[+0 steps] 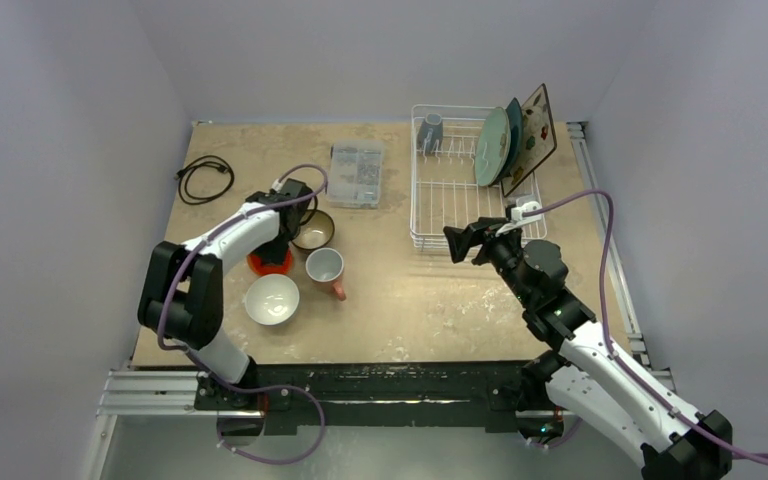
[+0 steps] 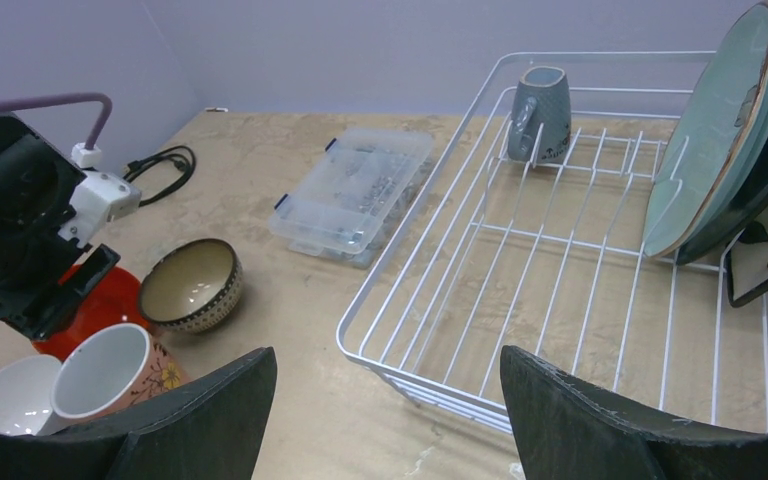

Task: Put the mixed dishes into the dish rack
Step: Pick up the bowl from the center of the board.

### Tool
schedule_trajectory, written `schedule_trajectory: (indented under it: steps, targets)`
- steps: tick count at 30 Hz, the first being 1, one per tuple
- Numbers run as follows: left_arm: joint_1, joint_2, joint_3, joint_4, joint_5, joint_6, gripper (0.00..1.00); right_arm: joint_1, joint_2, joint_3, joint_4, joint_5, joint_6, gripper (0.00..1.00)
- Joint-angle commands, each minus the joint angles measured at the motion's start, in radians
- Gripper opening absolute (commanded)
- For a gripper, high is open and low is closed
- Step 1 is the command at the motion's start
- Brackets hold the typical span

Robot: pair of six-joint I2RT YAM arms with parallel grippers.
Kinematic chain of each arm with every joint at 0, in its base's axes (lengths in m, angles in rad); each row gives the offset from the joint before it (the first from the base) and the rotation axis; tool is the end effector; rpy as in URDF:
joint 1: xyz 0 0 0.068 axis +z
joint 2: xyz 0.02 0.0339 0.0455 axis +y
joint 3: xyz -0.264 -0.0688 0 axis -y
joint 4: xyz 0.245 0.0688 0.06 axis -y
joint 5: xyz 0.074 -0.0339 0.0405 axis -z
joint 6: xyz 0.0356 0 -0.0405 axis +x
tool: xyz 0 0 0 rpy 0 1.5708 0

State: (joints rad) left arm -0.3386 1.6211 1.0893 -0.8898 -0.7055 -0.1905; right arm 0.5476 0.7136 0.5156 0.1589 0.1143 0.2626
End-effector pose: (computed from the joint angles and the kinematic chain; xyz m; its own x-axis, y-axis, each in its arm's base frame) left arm 0.2811 -0.0745 0.2047 -0.9465 0.1805 -0.2674 -0.0176 0.7987 0.6015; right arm 0.1573 0.0911 0.2927 -0.1412 0.2159 -0.9661 -0.3969 0.8817 0.2551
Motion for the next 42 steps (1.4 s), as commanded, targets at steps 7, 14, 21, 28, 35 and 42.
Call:
schedule_trajectory:
  steps: [7, 14, 21, 28, 35, 42]
  targets:
    - [0.177, 0.004, 0.099, 0.022, 0.163, 0.002, 0.20, -0.001, -0.007, -0.008, 0.049, 0.021, 0.015, 0.82]
    - [0.433, -0.251, -0.004, 0.175, 0.438, -0.105, 0.00, 0.000, 0.000, -0.009, 0.052, 0.025, 0.018, 0.82]
    - [0.469, -0.504, -0.126, 0.330, 0.445, -0.150, 0.00, -0.002, 0.042, -0.005, 0.060, 0.021, 0.020, 0.82]
    - [0.465, -0.669, -0.259, 0.620, 0.973, -0.159, 0.00, -0.002, 0.089, 0.001, 0.068, 0.006, 0.021, 0.83]
    - [0.190, -0.607, -0.181, 0.780, 1.263, -0.191, 0.00, -0.002, 0.110, 0.016, 0.053, -0.014, 0.025, 0.83]
    - [0.022, -0.486, 0.154, 0.807, 1.302, -0.211, 0.00, -0.002, 0.134, 0.045, -0.012, -0.041, 0.058, 0.82]
